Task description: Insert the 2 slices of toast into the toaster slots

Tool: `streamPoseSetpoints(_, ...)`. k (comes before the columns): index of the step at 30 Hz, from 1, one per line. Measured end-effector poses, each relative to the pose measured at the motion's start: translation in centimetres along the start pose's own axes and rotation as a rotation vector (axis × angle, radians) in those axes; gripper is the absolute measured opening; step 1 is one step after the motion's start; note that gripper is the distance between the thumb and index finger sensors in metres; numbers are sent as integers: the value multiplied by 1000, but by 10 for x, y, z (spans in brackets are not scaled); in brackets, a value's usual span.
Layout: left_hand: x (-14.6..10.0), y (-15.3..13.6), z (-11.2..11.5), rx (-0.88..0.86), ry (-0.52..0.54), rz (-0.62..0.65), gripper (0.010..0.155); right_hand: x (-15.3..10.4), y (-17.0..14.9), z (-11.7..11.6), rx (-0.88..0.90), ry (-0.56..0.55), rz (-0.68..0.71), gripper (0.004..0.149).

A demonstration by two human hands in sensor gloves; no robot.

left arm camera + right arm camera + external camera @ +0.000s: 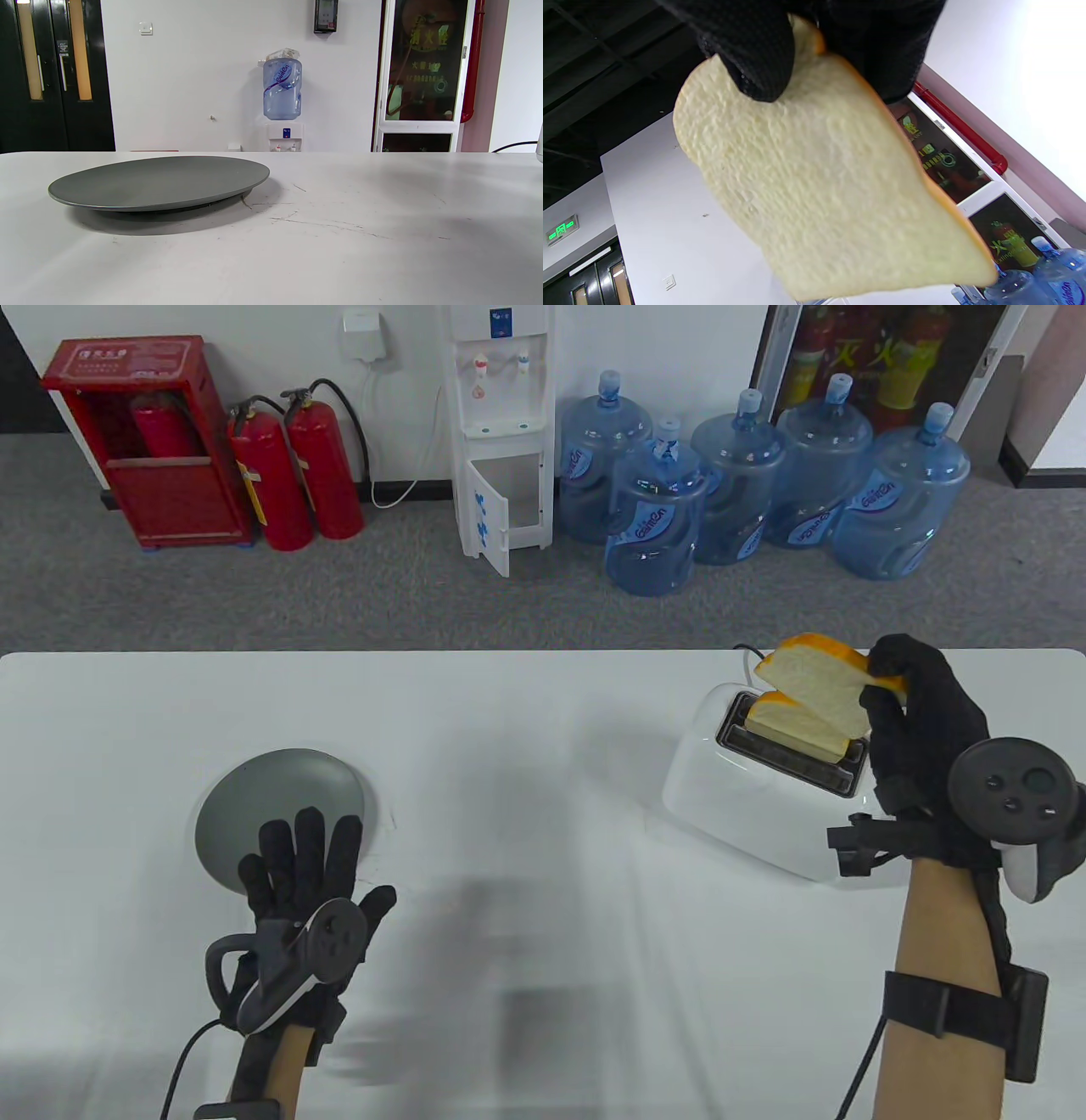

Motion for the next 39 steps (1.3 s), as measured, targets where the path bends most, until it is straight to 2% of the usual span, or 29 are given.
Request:
streamPoseSetpoints(18,0,2,1,20,-3,-2,78,-5,-20,-45,-115,101,45,52)
streamPoseSetpoints(28,1,1,0,26,-2,-4,78,-7,-32,-56,-105,167,27,51)
streamPoseSetpoints(39,1,1,0,39,-12,-12,78,-11,-51,-67,-97,186,-8,51)
Point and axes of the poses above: the tracker on the back of each hand, its own y axis roughly to the thumb side, its own x axis roughly from the wrist to the fingertips, z = x × y, the point moved 5 cm from there along x, roughly from the wrist to the fingertips, and after that the axes turned 2 degrees about -y, right-handed, at the moved point
